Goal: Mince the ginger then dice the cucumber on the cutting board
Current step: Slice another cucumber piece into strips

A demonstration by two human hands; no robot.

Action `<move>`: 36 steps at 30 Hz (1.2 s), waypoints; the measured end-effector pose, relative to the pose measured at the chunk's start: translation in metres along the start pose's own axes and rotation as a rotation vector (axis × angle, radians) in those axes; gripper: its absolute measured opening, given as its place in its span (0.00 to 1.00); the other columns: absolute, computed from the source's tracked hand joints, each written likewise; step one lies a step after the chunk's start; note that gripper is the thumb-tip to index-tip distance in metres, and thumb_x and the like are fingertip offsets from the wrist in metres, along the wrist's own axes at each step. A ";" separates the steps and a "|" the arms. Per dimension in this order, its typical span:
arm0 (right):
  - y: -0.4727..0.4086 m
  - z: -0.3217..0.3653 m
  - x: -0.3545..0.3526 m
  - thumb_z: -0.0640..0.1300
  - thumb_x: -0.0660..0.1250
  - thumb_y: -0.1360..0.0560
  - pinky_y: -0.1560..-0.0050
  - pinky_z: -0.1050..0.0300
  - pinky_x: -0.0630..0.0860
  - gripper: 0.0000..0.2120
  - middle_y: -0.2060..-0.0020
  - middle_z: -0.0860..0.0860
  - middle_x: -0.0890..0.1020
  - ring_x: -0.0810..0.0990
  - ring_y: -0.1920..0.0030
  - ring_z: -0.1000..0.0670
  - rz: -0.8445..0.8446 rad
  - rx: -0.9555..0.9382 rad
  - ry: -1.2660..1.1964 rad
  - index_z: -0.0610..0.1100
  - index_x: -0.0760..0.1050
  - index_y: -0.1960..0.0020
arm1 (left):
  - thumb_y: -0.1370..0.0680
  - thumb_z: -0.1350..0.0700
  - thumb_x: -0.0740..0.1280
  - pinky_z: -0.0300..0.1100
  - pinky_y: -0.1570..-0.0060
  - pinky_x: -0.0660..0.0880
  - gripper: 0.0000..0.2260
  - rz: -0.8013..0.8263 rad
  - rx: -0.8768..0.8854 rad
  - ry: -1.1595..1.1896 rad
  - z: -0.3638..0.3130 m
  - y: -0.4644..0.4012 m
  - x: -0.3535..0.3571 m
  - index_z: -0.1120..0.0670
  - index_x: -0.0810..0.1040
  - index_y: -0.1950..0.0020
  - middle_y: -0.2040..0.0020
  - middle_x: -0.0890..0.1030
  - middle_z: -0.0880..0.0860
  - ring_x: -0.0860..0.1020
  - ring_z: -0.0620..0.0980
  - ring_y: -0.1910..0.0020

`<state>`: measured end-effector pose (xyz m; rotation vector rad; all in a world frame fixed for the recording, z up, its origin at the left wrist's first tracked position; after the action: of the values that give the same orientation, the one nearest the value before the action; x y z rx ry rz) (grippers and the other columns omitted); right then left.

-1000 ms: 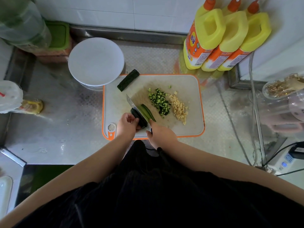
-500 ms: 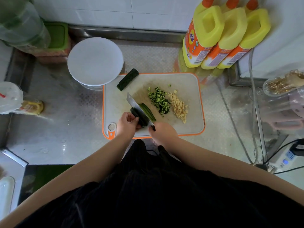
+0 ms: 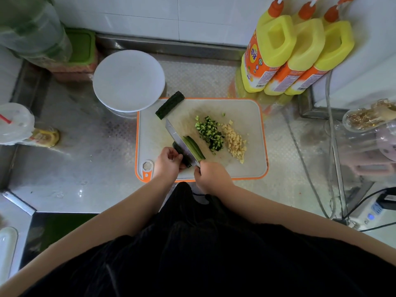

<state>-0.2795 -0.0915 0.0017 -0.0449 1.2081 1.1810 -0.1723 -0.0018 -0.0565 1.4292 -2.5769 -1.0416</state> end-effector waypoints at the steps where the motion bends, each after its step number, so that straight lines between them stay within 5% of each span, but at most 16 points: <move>1: 0.000 0.000 0.000 0.45 0.54 0.19 0.64 0.54 0.61 0.18 0.71 0.50 0.65 0.69 0.63 0.45 0.010 0.009 0.003 0.47 0.56 0.67 | 0.20 0.63 0.65 0.40 0.63 0.80 0.04 0.000 -0.001 -0.002 0.000 0.000 0.000 0.57 0.71 0.53 0.59 0.78 0.53 0.82 0.54 0.62; 13: 0.004 0.001 -0.002 0.46 0.54 0.18 0.62 0.54 0.63 0.11 0.57 0.40 0.78 0.76 0.56 0.40 0.023 0.025 0.007 0.42 0.64 0.57 | 0.20 0.63 0.64 0.46 0.59 0.80 0.04 -0.004 -0.012 -0.011 -0.001 0.000 0.002 0.58 0.70 0.52 0.60 0.78 0.51 0.81 0.53 0.65; 24: 0.002 0.004 -0.002 0.44 0.54 0.19 0.61 0.54 0.65 0.10 0.63 0.47 0.71 0.71 0.60 0.46 0.060 0.073 0.006 0.42 0.65 0.58 | 0.20 0.65 0.64 0.48 0.60 0.80 0.10 0.003 -0.022 -0.015 0.000 -0.002 0.001 0.54 0.68 0.58 0.61 0.77 0.53 0.80 0.54 0.65; 30: -0.004 0.010 -0.002 0.41 0.56 0.20 0.62 0.54 0.66 0.09 0.67 0.49 0.69 0.73 0.60 0.44 0.069 0.077 0.026 0.42 0.66 0.59 | 0.20 0.64 0.65 0.38 0.69 0.77 0.10 -0.007 -0.003 -0.068 0.000 -0.003 0.000 0.54 0.68 0.58 0.59 0.79 0.55 0.82 0.54 0.64; 36: 0.003 0.005 0.000 0.44 0.56 0.19 0.60 0.53 0.69 0.09 0.59 0.43 0.77 0.76 0.56 0.42 0.056 0.079 0.020 0.40 0.71 0.53 | 0.20 0.64 0.65 0.52 0.58 0.81 0.10 0.003 -0.023 -0.048 0.002 -0.004 0.001 0.53 0.68 0.58 0.61 0.78 0.54 0.82 0.56 0.64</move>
<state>-0.2778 -0.0868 0.0052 0.0360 1.2796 1.1827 -0.1705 -0.0030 -0.0600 1.4126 -2.5896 -1.1155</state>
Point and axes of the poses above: each hand's wrist, its own y-axis away from the middle knuckle, its own x-axis out of the palm, z = x × y, the point moved 6 cm from there along -y, towards the middle knuckle
